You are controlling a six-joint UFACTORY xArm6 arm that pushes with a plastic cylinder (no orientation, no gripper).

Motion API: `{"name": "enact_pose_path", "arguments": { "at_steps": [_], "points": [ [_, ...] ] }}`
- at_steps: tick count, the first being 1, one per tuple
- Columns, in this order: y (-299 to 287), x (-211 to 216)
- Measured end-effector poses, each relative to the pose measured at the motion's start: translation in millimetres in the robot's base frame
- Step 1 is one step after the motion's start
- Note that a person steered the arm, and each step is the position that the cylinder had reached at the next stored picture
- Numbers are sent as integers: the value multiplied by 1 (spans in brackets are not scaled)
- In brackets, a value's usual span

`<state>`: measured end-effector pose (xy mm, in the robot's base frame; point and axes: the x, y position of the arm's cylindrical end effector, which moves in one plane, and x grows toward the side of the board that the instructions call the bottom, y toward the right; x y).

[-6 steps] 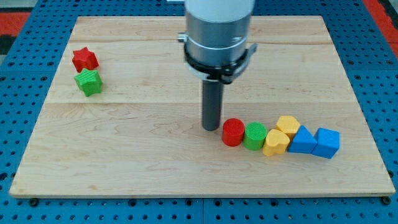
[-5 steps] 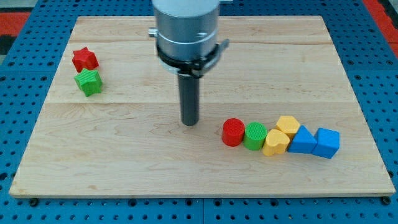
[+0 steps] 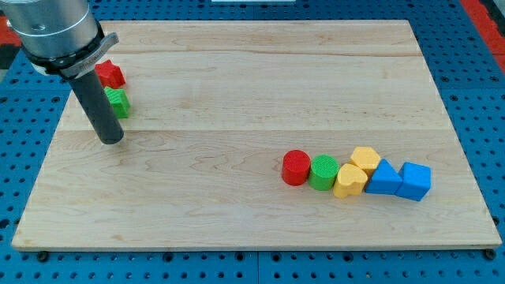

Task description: Push green star on top to left to red circle

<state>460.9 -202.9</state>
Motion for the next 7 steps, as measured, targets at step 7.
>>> {"name": "enact_pose_path", "arguments": {
  "at_steps": [7],
  "points": [
    [80,-119]
  ]
}}
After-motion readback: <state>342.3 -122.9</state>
